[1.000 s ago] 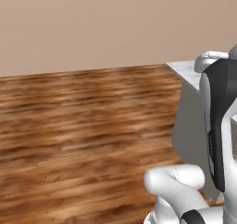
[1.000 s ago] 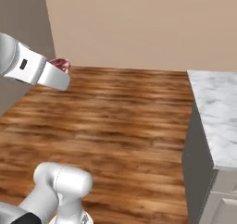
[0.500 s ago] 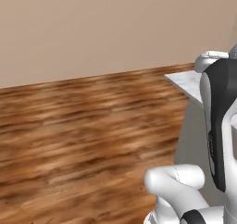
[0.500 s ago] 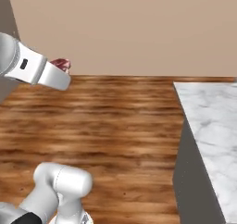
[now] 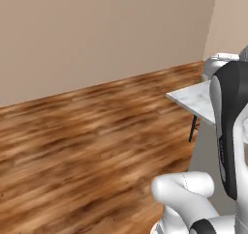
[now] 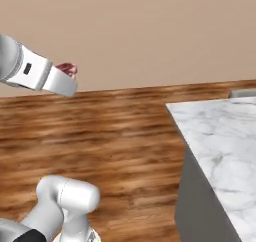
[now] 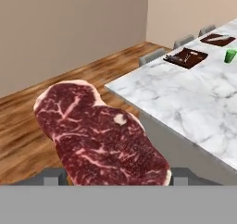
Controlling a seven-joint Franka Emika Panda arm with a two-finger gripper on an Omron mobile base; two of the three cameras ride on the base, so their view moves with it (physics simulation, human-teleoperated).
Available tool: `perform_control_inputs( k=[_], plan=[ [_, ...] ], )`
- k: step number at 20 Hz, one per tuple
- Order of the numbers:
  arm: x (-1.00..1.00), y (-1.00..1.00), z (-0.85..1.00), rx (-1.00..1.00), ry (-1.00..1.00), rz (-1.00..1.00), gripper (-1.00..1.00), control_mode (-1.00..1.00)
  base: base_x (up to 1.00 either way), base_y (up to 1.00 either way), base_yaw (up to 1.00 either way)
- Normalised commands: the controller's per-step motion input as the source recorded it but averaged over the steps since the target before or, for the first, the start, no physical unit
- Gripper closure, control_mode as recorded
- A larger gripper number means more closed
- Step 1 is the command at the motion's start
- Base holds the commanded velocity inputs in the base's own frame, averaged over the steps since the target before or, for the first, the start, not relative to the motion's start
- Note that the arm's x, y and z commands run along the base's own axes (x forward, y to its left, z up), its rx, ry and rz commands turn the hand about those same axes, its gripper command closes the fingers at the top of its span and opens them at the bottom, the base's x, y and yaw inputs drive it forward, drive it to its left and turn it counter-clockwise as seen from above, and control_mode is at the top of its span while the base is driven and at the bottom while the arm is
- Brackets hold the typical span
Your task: Gather the lemon wedge and carrot from the fridge and place them on a tray on the dining counter. Then gather the steak and fish from the fridge and place them on the other tray.
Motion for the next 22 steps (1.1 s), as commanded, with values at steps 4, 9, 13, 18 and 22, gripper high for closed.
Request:
perform_control_inputs(
  k=[4, 9, 13, 18, 22],
  plan=[
    [0.0, 0.0, 0.0, 0.0, 0.0, 0.0, 1.0, 1.0, 0.86, 0.44, -0.56],
    [0.0, 0.0, 0.0, 0.0, 0.0, 0.0, 1.0, 1.0, 0.99, 0.6, -0.55],
    [0.0, 0.0, 0.0, 0.0, 0.0, 0.0, 1.0, 1.0, 0.99, 0.85, -0.57],
    [0.0, 0.0, 0.0, 0.0, 0.0, 0.0, 1.0, 1.0, 0.96, 0.99, -0.61],
    [0.0, 0.0, 0.0, 0.0, 0.0, 0.0, 1.0, 1.0, 0.9, 1.0, -0.63]
  ],
)
